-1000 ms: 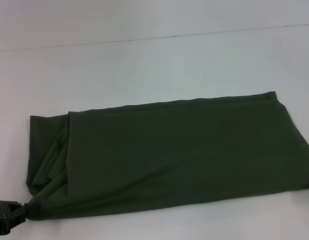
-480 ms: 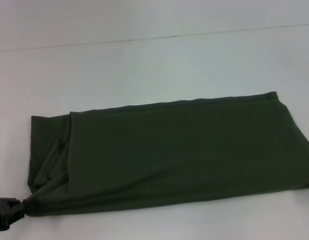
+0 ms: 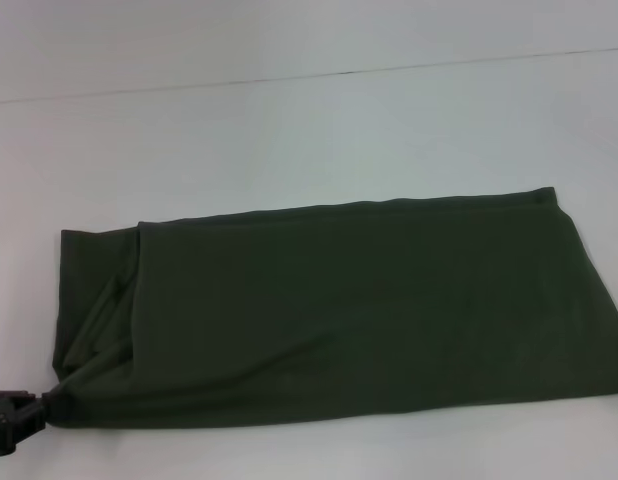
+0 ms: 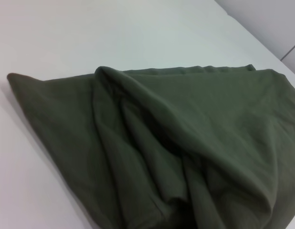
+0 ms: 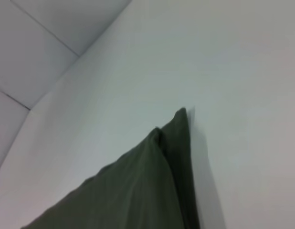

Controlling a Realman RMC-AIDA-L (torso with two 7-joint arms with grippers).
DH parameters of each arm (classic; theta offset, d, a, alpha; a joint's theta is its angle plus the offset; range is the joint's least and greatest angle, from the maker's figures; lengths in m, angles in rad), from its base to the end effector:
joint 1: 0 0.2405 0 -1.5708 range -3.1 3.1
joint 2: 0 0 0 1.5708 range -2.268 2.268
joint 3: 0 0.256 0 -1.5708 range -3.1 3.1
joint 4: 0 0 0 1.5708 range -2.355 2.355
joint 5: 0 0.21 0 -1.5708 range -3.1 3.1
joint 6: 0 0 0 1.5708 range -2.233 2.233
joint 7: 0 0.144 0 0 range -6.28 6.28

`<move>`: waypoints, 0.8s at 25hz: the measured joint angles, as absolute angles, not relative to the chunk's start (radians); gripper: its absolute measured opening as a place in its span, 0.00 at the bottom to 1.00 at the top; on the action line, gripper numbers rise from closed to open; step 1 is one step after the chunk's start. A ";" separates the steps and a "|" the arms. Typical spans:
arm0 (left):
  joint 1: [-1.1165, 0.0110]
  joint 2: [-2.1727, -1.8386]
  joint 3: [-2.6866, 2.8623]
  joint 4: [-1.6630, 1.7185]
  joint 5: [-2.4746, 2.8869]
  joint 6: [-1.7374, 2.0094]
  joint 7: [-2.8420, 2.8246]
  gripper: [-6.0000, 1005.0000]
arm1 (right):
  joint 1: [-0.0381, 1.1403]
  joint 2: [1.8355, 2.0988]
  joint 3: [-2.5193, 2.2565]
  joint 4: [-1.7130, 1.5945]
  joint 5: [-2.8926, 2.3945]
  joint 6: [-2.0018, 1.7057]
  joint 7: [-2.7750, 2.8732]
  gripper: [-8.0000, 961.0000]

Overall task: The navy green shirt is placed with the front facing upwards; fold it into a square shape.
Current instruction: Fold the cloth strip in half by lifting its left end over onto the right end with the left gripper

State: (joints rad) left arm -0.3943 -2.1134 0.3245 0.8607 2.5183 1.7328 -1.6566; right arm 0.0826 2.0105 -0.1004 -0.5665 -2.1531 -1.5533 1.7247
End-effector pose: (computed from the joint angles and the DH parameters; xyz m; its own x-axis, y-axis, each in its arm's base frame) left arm -0.3469 0.2524 0.0315 0.5764 0.7495 0.3256 0.8094 -0.5785 -0.1014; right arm 0.4355 0.1609 0.0687 0.0282 -0.6164 -0.7869 -0.9995 -0.0274 -0.0144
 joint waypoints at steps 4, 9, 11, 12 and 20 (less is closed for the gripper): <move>-0.394 -2.113 0.317 0.861 2.518 1.734 -1.660 0.15 | 0.095 2.011 -0.069 -0.566 -2.150 -1.577 1.716 0.40; -0.394 -2.112 0.317 0.862 2.518 1.741 -1.670 0.15 | 0.121 2.009 -0.051 -0.566 -2.148 -1.604 1.715 0.52; -0.394 -2.112 0.318 0.862 2.517 1.744 -1.675 0.16 | 0.130 2.009 -0.043 -0.566 -2.148 -1.604 1.716 0.54; -0.394 -2.112 0.318 0.862 2.517 1.744 -1.680 0.16 | 0.135 2.009 -0.039 -0.566 -2.147 -1.604 1.717 0.54; -0.401 -2.104 0.256 0.864 2.495 1.734 -1.686 0.38 | 0.170 2.009 -0.021 -0.566 -2.145 -1.610 1.722 0.54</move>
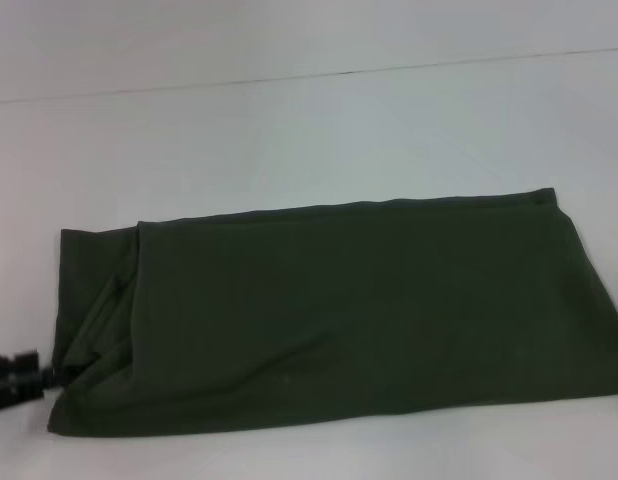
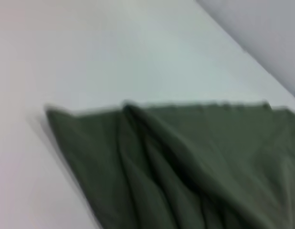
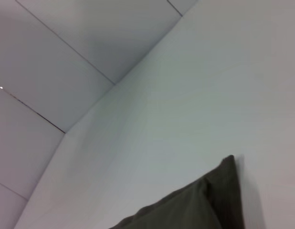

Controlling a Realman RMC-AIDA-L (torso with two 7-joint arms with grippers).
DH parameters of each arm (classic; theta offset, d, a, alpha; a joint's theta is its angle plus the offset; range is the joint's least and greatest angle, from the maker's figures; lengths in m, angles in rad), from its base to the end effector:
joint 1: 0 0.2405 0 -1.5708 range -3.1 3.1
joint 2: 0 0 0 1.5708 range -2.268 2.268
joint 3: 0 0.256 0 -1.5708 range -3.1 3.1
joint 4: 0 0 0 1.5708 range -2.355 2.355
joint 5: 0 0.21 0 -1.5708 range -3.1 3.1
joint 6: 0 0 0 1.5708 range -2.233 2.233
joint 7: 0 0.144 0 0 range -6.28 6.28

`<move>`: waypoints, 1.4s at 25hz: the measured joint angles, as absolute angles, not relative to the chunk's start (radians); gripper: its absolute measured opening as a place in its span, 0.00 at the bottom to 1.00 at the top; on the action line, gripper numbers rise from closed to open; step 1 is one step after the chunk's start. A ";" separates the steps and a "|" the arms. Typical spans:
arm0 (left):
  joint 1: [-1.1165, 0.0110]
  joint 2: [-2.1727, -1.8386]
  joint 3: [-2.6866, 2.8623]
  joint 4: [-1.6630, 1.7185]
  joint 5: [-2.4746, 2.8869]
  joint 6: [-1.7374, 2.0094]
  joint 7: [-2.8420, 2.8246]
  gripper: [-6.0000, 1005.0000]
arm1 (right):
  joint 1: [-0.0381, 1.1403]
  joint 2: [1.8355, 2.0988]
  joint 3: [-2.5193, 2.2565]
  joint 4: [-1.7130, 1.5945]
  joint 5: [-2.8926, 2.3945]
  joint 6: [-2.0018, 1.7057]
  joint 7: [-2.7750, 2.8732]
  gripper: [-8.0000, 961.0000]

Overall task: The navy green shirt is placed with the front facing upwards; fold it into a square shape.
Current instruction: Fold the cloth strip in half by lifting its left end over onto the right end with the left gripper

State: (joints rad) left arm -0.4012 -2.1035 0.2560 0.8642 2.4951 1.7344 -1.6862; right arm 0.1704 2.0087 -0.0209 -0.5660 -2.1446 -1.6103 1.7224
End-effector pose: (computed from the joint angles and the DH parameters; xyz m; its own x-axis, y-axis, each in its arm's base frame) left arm -0.3491 0.2568 0.0434 0.5280 0.7491 0.4002 0.8395 -0.5315 -0.1128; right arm 0.4163 0.1952 0.0783 0.0560 -0.5563 -0.8291 -0.9914 -0.1293 0.0198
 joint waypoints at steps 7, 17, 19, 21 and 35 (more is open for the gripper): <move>-0.429 -2.086 0.223 0.879 2.350 1.732 -1.670 0.74 | 0.216 2.013 -0.005 -0.566 -2.144 -1.645 1.715 0.54; -0.492 -2.087 0.372 0.860 2.343 1.647 -1.662 0.89 | 0.290 2.021 0.004 -0.557 -2.106 -1.678 1.729 0.54; -0.496 -2.090 0.407 0.852 2.346 1.614 -1.663 0.91 | 0.302 2.021 0.004 -0.548 -2.106 -1.678 1.729 0.54; -0.500 -2.093 0.441 0.845 2.346 1.583 -1.666 0.92 | 0.313 2.021 0.004 -0.542 -2.105 -1.679 1.729 0.54; -0.512 -2.124 0.601 0.827 2.347 1.488 -1.667 0.92 | 0.337 2.022 0.002 -0.528 -2.080 -1.681 1.729 0.54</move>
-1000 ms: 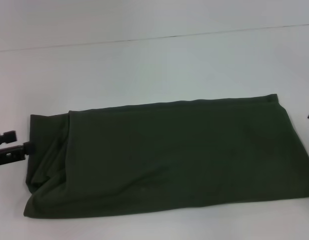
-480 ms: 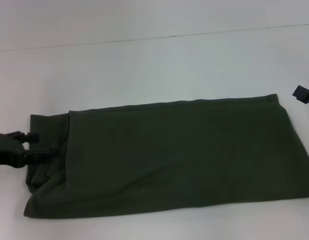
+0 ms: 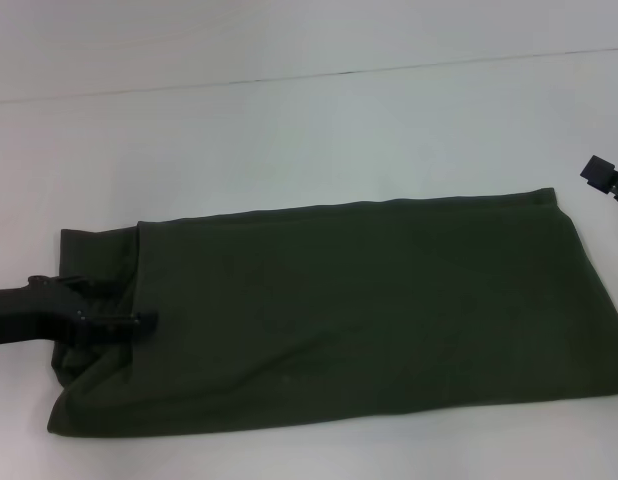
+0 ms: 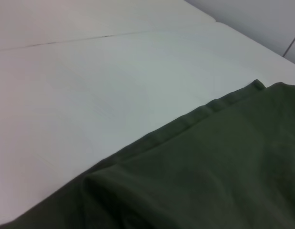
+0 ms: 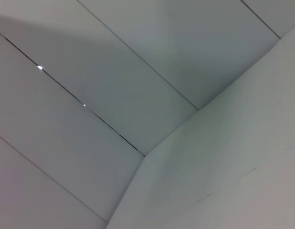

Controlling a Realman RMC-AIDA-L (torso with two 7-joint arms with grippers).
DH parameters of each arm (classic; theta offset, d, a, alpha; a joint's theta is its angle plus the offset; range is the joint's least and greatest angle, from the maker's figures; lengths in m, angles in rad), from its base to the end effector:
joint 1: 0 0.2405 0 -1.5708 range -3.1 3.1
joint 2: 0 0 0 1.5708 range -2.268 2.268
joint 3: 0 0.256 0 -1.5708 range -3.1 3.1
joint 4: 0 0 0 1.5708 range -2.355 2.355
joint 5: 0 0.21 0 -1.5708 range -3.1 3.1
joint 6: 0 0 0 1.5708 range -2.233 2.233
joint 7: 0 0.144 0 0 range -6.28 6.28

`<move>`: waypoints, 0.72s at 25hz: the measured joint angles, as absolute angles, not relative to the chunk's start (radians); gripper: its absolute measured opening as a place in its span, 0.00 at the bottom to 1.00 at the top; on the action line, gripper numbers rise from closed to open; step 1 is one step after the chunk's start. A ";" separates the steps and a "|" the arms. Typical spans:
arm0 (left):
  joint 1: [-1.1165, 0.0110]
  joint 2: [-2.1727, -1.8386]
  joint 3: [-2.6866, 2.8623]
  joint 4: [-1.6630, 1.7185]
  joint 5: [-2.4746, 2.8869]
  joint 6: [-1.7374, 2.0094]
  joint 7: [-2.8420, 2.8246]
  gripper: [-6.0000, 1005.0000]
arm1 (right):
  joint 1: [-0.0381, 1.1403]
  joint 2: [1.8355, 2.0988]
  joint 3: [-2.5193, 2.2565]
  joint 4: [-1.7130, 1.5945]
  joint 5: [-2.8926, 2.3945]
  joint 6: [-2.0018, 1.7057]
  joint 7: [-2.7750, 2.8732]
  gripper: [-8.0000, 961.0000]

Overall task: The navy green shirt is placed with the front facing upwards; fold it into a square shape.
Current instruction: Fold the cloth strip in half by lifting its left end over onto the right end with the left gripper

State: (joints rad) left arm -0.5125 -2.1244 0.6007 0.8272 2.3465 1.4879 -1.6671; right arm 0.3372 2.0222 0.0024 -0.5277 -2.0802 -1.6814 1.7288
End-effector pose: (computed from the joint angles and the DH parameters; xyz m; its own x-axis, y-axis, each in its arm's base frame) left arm -0.2976 0.3263 0.0057 0.7454 0.5951 0.3004 0.6604 -0.7208 -0.2105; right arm 0.3639 0.2599 0.0743 0.0775 -0.4972 -0.8642 -0.9314 -0.3452 0.1151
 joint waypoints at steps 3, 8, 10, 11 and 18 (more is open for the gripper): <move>-0.514 -2.125 0.597 0.829 2.340 1.480 -1.666 0.92 | 0.337 2.022 0.003 -0.528 -2.080 -1.682 1.729 0.54; -0.515 -2.119 0.587 0.835 2.334 1.451 -1.664 0.92 | 0.336 2.022 0.003 -0.521 -2.080 -1.682 1.724 0.54; -0.518 -2.118 0.581 0.836 2.333 1.443 -1.664 0.92 | 0.336 2.022 0.003 -0.517 -2.080 -1.681 1.721 0.54; -0.519 -2.117 0.579 0.837 2.333 1.438 -1.664 0.92 | 0.336 2.022 0.003 -0.516 -2.080 -1.681 1.721 0.54; -0.520 -2.119 0.586 0.833 2.340 1.394 -1.664 0.92 | 0.329 2.022 0.003 -0.516 -2.079 -1.682 1.720 0.54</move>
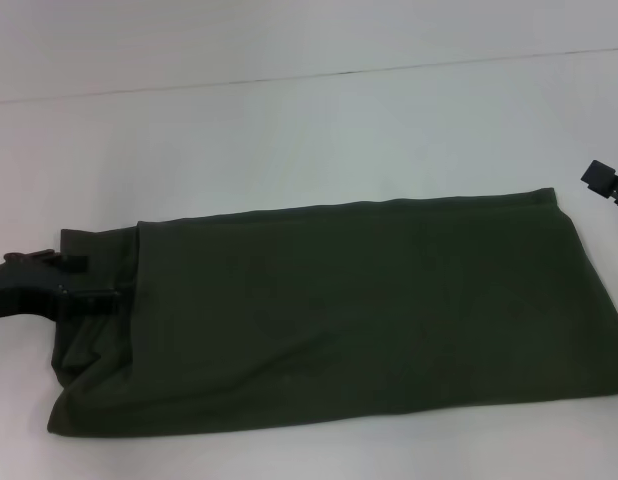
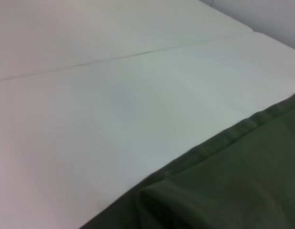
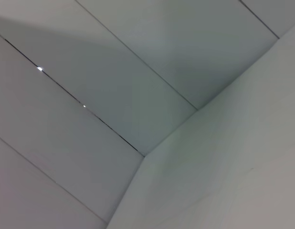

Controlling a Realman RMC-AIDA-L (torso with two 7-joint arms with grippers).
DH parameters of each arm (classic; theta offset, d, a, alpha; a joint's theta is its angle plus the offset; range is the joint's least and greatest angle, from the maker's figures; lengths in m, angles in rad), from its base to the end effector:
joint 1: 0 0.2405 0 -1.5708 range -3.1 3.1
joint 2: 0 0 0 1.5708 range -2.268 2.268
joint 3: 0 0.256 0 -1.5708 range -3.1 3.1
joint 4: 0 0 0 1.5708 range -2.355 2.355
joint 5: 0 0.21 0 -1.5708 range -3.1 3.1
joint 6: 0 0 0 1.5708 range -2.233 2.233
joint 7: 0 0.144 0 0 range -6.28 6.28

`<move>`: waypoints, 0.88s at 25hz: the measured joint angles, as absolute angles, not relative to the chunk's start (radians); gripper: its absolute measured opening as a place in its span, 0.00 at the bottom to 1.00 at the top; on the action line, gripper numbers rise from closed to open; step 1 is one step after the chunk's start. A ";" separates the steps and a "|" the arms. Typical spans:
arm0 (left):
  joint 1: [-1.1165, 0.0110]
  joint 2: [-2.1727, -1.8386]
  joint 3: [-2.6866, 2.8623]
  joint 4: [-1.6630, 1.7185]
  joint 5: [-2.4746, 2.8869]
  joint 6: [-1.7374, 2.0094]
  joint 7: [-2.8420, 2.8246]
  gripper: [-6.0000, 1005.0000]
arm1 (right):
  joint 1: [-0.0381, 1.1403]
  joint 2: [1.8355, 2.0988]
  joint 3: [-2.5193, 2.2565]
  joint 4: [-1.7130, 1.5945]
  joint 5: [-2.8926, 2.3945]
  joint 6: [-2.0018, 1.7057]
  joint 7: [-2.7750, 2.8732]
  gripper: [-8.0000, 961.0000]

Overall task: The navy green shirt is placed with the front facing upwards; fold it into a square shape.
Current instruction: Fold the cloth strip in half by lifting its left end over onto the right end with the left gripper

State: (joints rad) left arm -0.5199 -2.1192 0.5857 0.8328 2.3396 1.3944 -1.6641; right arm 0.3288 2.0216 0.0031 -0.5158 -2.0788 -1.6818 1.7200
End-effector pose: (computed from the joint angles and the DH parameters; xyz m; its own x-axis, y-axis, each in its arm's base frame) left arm -0.3042 0.3406 0.0151 0.7475 0.5803 0.3233 0.6630 -0.6820 -0.3088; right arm 0.3654 0.2567 0.0724 0.0716 -0.4963 -0.8652 -0.9323 -0.3417 0.1189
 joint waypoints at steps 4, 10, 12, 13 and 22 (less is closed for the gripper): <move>-0.518 -2.125 0.595 0.834 2.341 1.395 -1.663 0.92 | 0.328 2.022 0.003 -0.515 -2.069 -1.682 1.720 0.54; -0.516 -2.139 0.610 0.837 2.343 1.418 -1.654 0.92 | 0.330 2.022 0.003 -0.515 -2.068 -1.683 1.719 0.54; -0.515 -2.144 0.625 0.837 2.343 1.418 -1.651 0.92 | 0.332 2.022 0.003 -0.515 -2.068 -1.683 1.720 0.54; -0.515 -2.146 0.633 0.838 2.344 1.418 -1.651 0.92 | 0.332 2.022 0.003 -0.515 -2.068 -1.683 1.720 0.54; -0.519 -2.149 0.653 0.850 2.334 1.448 -1.648 0.92 | 0.334 2.022 0.003 -0.515 -2.066 -1.683 1.720 0.54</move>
